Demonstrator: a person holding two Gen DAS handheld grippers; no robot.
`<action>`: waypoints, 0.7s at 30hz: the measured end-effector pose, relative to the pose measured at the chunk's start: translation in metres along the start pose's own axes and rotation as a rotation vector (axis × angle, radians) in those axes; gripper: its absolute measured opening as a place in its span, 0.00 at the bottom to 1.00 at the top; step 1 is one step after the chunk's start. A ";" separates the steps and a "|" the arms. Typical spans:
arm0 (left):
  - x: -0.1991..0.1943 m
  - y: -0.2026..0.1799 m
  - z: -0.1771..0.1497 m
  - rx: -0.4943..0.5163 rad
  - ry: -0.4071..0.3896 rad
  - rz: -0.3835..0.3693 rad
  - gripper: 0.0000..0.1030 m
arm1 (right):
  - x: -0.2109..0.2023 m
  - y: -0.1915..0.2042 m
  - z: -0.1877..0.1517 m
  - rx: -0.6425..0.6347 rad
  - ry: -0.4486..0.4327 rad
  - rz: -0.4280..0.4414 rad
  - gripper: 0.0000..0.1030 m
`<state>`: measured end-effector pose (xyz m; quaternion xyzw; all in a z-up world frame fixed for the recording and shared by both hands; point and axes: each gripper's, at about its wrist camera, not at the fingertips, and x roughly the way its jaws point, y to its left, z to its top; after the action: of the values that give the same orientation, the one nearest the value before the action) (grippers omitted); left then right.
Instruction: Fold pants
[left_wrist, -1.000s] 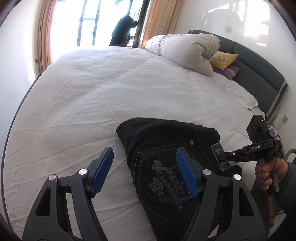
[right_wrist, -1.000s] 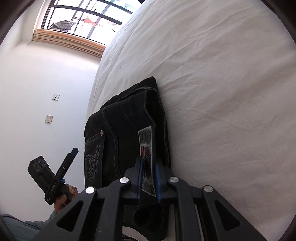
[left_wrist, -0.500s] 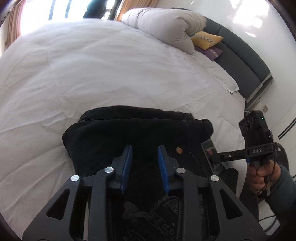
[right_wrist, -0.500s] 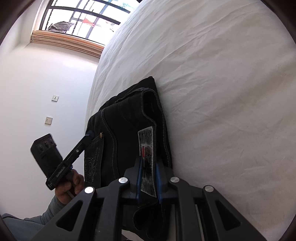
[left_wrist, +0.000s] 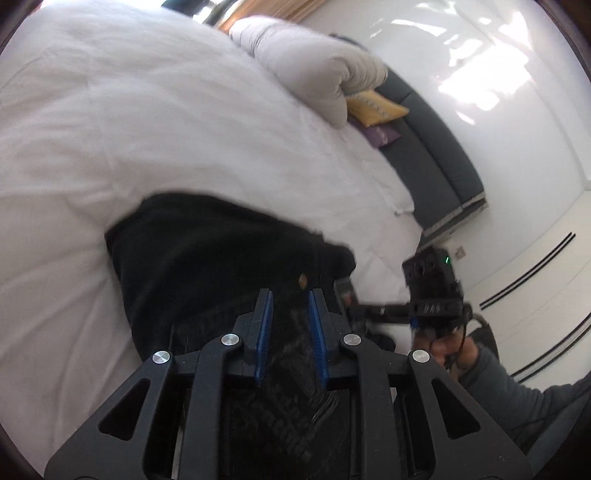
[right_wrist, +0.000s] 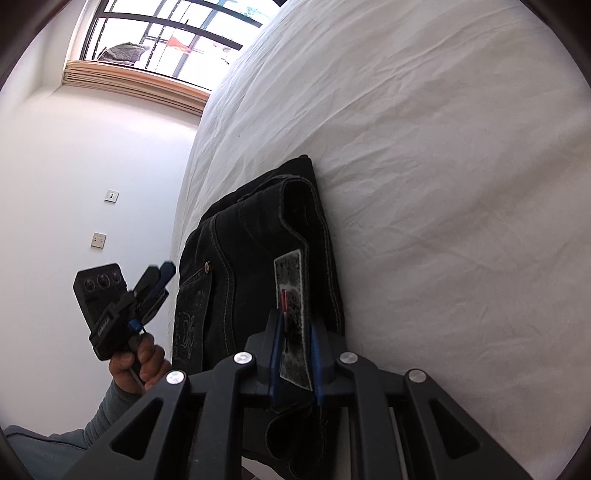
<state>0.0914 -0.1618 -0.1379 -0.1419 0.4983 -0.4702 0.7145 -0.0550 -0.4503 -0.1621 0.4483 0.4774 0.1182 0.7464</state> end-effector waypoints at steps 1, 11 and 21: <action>0.008 0.007 -0.010 -0.018 0.037 0.004 0.19 | 0.000 -0.002 0.000 0.007 0.000 0.007 0.14; -0.021 0.036 -0.034 -0.214 -0.025 -0.214 0.19 | 0.000 -0.001 0.003 0.007 0.011 -0.016 0.15; -0.040 -0.004 -0.091 -0.095 -0.014 -0.138 0.19 | 0.000 0.001 -0.002 0.019 0.002 -0.019 0.16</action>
<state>0.0098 -0.1066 -0.1544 -0.2129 0.5042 -0.4929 0.6764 -0.0564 -0.4489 -0.1615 0.4507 0.4836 0.1072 0.7426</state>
